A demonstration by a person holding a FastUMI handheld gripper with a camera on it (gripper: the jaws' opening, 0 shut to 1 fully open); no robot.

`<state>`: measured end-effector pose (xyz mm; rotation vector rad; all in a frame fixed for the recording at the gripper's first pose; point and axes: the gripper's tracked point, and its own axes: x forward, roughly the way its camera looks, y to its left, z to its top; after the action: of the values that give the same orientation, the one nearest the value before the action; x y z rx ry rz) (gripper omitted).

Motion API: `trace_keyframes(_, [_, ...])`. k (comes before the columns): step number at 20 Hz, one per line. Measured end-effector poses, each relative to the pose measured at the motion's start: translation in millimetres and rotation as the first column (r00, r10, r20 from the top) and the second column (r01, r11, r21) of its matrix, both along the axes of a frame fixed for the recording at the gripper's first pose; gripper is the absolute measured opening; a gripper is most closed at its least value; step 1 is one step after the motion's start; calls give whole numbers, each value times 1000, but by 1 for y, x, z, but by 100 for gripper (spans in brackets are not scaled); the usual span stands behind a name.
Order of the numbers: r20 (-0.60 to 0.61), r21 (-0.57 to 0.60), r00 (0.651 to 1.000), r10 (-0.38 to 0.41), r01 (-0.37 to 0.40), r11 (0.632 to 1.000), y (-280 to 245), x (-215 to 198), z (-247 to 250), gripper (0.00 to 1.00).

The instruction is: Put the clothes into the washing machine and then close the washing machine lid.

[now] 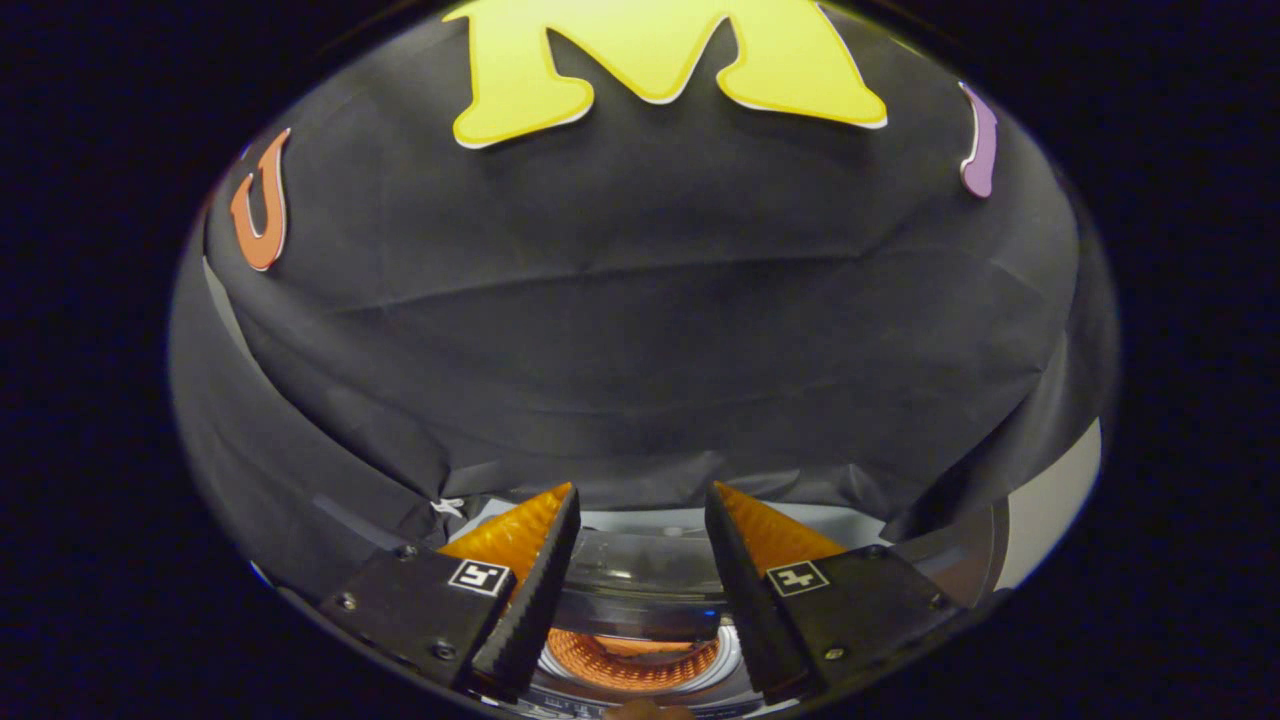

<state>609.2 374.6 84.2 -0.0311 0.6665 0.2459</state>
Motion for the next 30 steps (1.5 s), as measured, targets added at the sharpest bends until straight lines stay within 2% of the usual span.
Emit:
trace_keyframes(10, [63,4,997,42,-42,999,-1,-12,1,80])
trace_keyframes(18, [108,17,994,7,-9,1000,-6,-37,0,80])
trace_keyframes(30, [180,33,984,11,-17,999,-13,-70,-8,80])
